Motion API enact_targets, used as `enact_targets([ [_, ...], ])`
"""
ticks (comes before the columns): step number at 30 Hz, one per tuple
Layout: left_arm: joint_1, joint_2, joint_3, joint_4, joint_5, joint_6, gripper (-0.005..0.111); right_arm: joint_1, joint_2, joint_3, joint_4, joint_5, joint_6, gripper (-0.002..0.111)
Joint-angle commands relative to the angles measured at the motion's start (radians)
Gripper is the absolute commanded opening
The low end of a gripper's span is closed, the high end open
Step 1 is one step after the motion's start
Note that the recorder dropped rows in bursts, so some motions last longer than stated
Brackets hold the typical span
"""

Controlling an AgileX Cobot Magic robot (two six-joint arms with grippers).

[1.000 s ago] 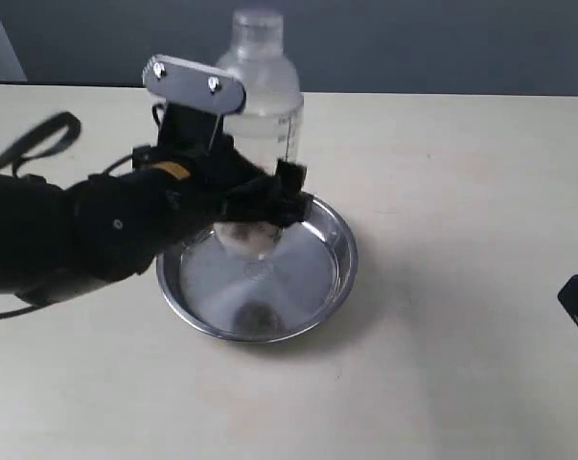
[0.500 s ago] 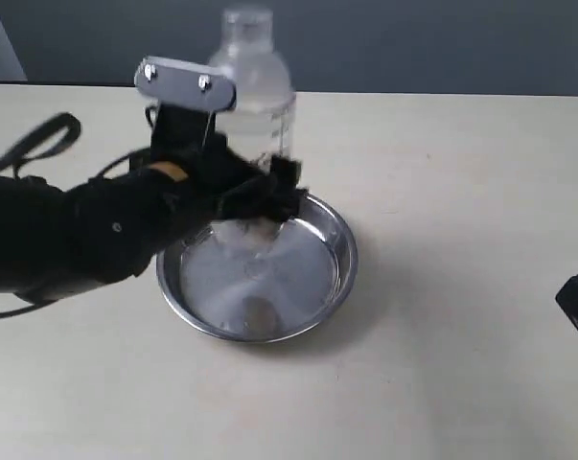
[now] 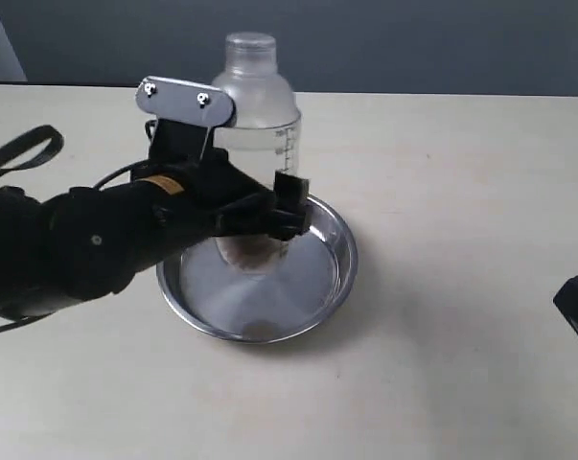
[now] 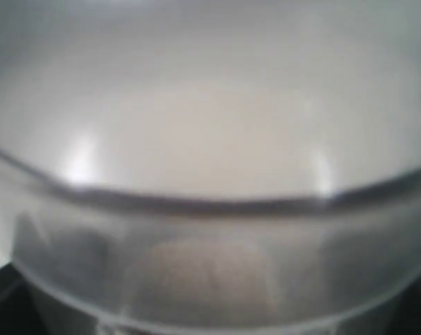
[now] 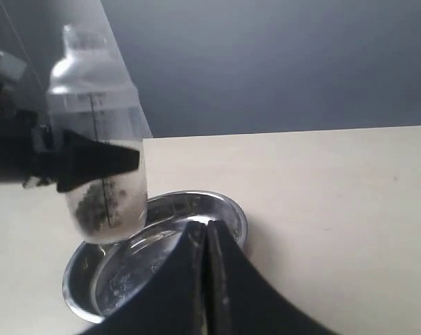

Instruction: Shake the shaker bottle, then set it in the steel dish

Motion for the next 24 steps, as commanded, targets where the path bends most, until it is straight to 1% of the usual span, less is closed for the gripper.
enact_targets([
  [1, -0.027, -0.08, -0.027, 0.025, -0.136, 0.092, 0.0, -0.001, -0.004, 0.002, 0.003, -0.003, -0.004, -0.001],
  [3, 0.032, 0.013, -0.018, -0.083, -0.1, 0.142, 0.0, -0.001, -0.004, 0.002, 0.003, 0.0, -0.004, -0.001],
  [5, 0.076, 0.075, -0.016, -0.128, 0.009, 0.12, 0.0, -0.001, -0.004, 0.002, 0.003, 0.0, -0.004, -0.001],
  [6, 0.081, 0.077, -0.016, -0.132, 0.047, 0.097, 0.0, -0.001, -0.004, 0.002, 0.003, -0.002, -0.004, -0.001],
  [7, 0.066, 0.061, -0.016, -0.12, 0.051, 0.079, 0.0, -0.001, -0.004, 0.002, 0.003, -0.002, -0.004, -0.001],
  [8, 0.038, 0.036, -0.017, -0.099, 0.029, 0.065, 0.0, -0.001, -0.004, 0.002, 0.003, -0.002, -0.004, -0.001],
  [11, -0.043, -0.064, -0.027, -0.044, -0.078, 0.079, 0.0, -0.001, -0.004, 0.002, 0.003, -0.002, -0.004, -0.001],
  [13, -0.05, -0.072, -0.027, -0.051, -0.123, 0.107, 0.0, -0.001, -0.004, 0.002, 0.003, -0.002, -0.004, -0.001],
  [14, -0.038, -0.067, -0.027, -0.127, -0.12, 0.151, 0.0, -0.001, -0.004, 0.002, 0.003, -0.002, -0.004, -0.001],
  [15, -0.026, -0.067, -0.027, -0.243, -0.115, 0.239, 0.0, -0.001, -0.004, 0.002, 0.003, -0.002, -0.004, -0.001],
  [16, -0.02, -0.067, -0.022, -0.376, -0.14, 0.345, 0.0, -0.001, -0.004, 0.002, 0.003, -0.002, -0.004, -0.001],
  [17, -0.02, -0.067, -0.014, -0.47, -0.178, 0.412, 0.0, -0.001, -0.004, 0.002, 0.003, -0.002, -0.004, -0.001],
  [18, -0.024, -0.067, -0.008, -0.532, -0.222, 0.455, 0.0, -0.001, -0.004, 0.002, 0.003, -0.002, -0.004, -0.001],
  [20, -0.024, -0.065, -0.004, -0.506, -0.222, 0.437, 0.0, -0.001, -0.004, 0.002, 0.003, -0.002, -0.004, -0.001],
  [21, -0.024, -0.058, -0.01, -0.441, -0.198, 0.377, 0.0, -0.001, -0.004, 0.002, 0.003, -0.002, -0.004, -0.001],
  [23, -0.024, -0.035, -0.025, -0.236, -0.118, 0.229, 0.0, -0.001, -0.004, 0.002, 0.003, -0.002, -0.004, -0.001],
  [24, -0.022, -0.027, -0.031, -0.094, -0.079, 0.174, 0.0, -0.001, -0.004, 0.002, 0.003, -0.002, -0.004, -0.001],
])
